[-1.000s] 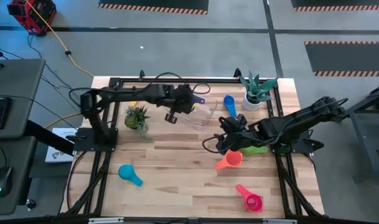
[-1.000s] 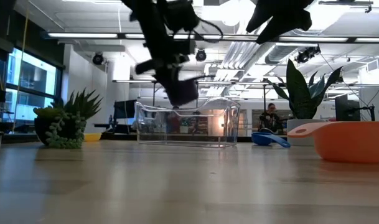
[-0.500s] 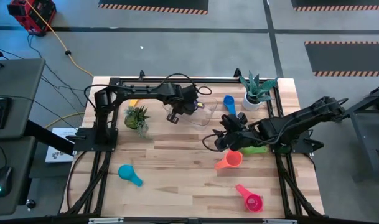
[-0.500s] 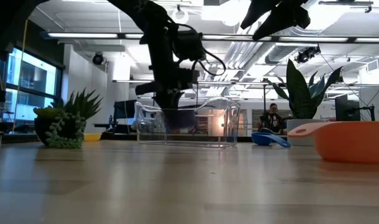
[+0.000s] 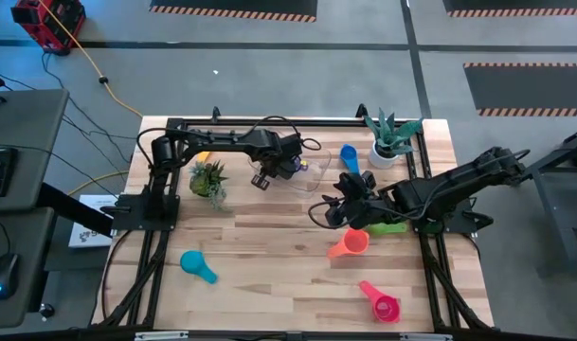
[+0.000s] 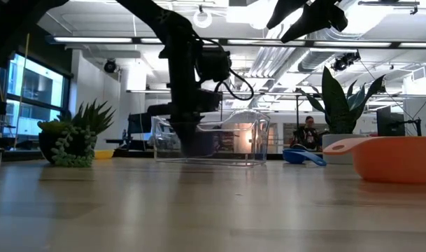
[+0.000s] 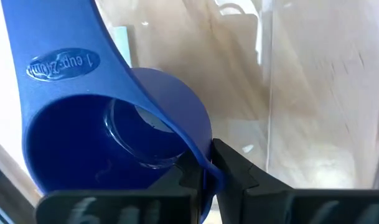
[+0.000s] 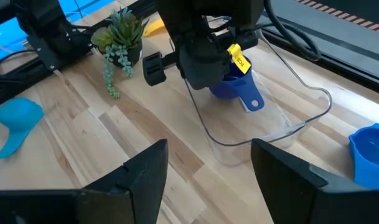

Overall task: Nest measuring cups in basket
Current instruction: Put the dark blue measuring cup into the transparent bin, then stack the orange measuring cup on top of the dark blue measuring cup on the transparent bin

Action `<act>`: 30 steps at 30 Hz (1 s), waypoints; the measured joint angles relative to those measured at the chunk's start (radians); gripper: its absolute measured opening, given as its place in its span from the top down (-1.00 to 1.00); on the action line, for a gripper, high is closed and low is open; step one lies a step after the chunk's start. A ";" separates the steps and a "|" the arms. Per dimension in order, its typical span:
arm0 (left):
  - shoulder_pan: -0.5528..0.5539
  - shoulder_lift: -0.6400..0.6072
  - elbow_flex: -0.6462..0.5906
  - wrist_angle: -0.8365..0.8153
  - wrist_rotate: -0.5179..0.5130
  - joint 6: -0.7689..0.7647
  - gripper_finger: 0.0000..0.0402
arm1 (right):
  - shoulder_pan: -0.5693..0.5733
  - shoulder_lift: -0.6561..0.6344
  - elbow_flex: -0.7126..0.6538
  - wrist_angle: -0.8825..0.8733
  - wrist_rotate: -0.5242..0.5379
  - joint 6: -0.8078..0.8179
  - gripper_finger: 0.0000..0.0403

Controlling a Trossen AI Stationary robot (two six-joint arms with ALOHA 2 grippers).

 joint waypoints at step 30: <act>0.023 -0.002 0.307 -0.237 -0.028 -0.206 -0.07 | 0.000 0.000 0.000 0.004 0.001 -0.012 -0.10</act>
